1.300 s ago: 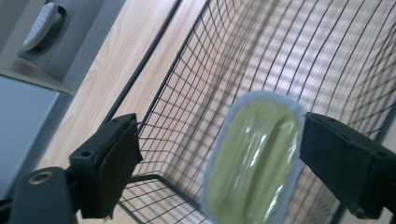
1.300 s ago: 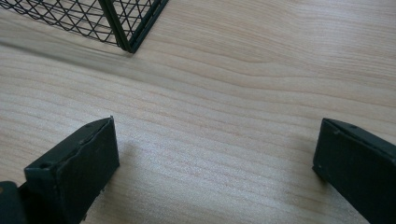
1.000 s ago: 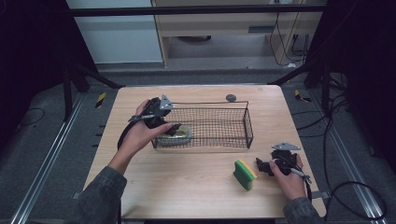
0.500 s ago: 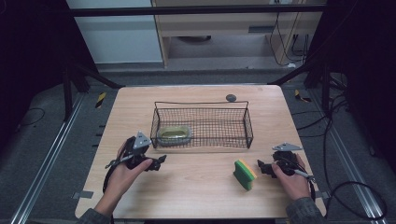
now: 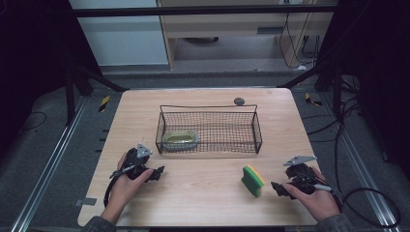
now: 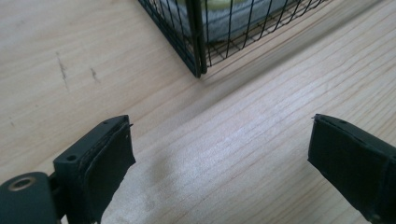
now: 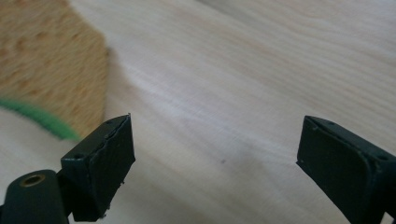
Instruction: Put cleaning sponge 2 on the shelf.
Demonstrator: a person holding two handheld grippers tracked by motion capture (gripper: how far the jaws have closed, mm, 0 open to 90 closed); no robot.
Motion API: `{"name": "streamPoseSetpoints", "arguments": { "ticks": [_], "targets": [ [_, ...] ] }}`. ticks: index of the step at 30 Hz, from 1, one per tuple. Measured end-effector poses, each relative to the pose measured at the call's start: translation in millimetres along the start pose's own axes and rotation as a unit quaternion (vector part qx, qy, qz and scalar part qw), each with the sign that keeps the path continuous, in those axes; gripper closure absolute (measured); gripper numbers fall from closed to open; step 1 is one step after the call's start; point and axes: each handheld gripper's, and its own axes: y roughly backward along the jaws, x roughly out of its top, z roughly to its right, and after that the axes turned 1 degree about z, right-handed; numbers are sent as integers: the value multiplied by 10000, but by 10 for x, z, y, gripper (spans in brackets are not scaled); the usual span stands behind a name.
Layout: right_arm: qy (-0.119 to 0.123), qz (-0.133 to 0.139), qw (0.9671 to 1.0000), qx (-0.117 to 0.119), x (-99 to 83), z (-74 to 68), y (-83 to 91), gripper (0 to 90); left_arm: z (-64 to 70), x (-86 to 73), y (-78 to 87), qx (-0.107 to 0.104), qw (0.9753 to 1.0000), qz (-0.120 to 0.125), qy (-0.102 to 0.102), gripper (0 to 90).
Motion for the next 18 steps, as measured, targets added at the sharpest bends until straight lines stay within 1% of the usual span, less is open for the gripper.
{"name": "streamPoseSetpoints", "arguments": {
  "ticks": [2,5,8,10,11,12,13,14,15,18],
  "targets": [
    [96,-30,9999,75,-43,-65,36,124,-17,-21,-19,-29,10000,-45,58,59],
    [116,-77,9997,205,-83,-131,69,134,-40,-48,-41,-49,9999,-77,116,59],
    [133,-110,9993,318,-84,-210,115,141,-55,-72,-81,-39,9998,-163,144,59],
    [155,-158,9990,400,-66,-288,139,149,-74,-84,-95,-162,9994,-155,251,50],
    [182,-200,9989,391,-51,-329,148,152,-77,-88,-101,-187,9993,-134,286,50],
    [193,-239,9988,373,-38,-369,157,152,-82,-95,-105,-195,9993,-124,288,45],
    [268,-268,9986,367,-18,-430,166,152,-83,-97,-107,-196,9993,-112,290,37],
    [305,-285,9984,386,-5,-459,172,152,-84,-100,-110,-194,9993,-98,292,33],
    [283,-321,9981,442,16,-508,179,152,-84,-102,-113,-188,9994,-90,294,26],
    [353,-394,9975,477,59,-568,178,151,-92,-109,-118,-186,9995,-75,261,10]
  ]
}}
